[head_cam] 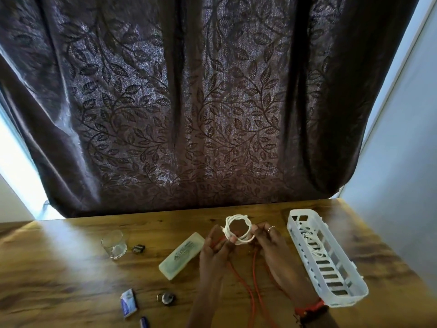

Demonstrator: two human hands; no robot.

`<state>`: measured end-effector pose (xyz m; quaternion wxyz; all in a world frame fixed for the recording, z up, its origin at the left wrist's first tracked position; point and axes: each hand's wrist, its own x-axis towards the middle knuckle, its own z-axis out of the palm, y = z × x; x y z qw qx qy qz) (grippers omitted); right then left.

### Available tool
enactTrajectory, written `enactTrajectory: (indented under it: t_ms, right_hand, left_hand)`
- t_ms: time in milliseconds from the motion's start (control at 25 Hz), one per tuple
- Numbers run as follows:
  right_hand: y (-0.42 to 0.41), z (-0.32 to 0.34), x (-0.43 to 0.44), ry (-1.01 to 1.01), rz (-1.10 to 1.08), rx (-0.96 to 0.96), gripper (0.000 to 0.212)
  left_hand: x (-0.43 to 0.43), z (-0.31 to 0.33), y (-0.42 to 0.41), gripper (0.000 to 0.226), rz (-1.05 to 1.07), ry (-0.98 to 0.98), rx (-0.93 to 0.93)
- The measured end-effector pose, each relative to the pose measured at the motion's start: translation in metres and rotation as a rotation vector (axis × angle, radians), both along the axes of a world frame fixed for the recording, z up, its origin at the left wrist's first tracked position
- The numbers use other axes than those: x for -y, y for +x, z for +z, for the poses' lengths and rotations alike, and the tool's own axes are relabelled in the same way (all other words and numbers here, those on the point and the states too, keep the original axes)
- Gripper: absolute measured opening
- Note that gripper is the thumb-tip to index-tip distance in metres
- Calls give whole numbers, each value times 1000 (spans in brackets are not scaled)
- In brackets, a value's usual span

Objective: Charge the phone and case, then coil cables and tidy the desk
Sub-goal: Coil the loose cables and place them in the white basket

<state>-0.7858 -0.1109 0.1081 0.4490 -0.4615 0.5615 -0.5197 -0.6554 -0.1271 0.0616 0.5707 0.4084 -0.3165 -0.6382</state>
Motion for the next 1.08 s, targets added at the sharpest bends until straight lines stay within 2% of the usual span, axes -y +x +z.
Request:
enactTrajectory:
  t_ms: [80,280,400,560,640,720,840,960,1000,1080]
  right_hand:
    - [-3,0,3,2,16,-116,21]
    - [-12,6,8,-41,49,-326,11]
    - [-19,16,11,-21,138,-429,8]
    - [-23,22,14,-25,118,-530,6]
    - [-24,23,12,-51,116,-628,6]
    - [-28,23,10,-57,200,-742,15]
    - [-32,30,4,-96,439,-973,21]
    - [-27,38,1,-183,578,-1111,21]
    - [-25,41,2,-206,606,-1129,21]
    - [-25,46,2,-243,627,-1132,17]
  left_hand:
    - [0,-6,0,57,-87,-5,37]
    - [-3,0,-1,24,-146,-116,252]
    - [-1,0,6,19,-191,-156,339]
    - [-5,5,12,31,-376,-202,355]
    - [-5,13,21,49,-516,-186,307]
    - [0,21,37,71,-592,-197,334]
    - [10,43,52,68,-696,-293,499]
    - [15,64,42,70,-824,-466,876]
    - [15,70,37,63,-833,-571,1010]
    - [18,75,30,39,-851,-684,1145]
